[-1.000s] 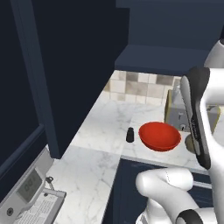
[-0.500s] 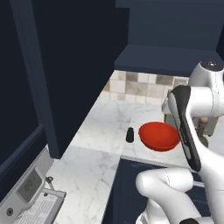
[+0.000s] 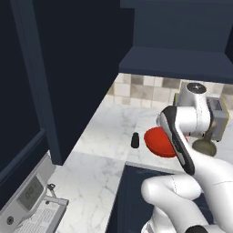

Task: Retrieve the bottle and the shaker from the cabinet and place them next to the mixing bowl on the counter. Then add garlic from the fridge to the mixing bowl.

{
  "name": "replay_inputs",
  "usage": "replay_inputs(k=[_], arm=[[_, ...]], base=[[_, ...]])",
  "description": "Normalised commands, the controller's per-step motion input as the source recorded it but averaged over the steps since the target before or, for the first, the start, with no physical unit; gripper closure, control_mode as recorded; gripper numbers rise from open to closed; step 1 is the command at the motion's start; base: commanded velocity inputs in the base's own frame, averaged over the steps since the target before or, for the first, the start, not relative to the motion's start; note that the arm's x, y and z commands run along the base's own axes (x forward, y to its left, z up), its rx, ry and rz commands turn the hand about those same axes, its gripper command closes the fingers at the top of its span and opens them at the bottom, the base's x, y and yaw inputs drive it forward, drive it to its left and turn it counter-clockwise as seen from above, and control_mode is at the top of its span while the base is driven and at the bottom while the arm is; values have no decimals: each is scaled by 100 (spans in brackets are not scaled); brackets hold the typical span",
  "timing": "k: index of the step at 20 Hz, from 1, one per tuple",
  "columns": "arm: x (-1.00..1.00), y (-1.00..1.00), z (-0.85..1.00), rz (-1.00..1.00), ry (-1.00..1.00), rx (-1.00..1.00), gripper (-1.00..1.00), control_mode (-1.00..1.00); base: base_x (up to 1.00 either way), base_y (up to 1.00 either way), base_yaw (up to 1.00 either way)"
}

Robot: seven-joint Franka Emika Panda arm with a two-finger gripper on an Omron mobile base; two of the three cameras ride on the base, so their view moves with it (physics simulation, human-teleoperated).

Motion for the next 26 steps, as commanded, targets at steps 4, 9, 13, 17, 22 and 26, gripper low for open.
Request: replay_inputs(k=[4, 9, 13, 17, 22, 26], arm=[[2, 0, -50, 0, 21, 0, 100, -100], [7, -7, -36, 0, 25, 0, 100, -100], [34, -13, -36, 0, 15, 0, 100, -100], [69, -17, -11, 6, 8, 0, 100, -100], [67, -15, -3, 8, 5, 0, 100, -100], [21, 0, -5, 6, 0, 0, 100, -100]], base=[[0, 0, 0], [0, 0, 0], [0, 0, 0], [0, 0, 0], [0, 0, 0], [0, 0, 0]])
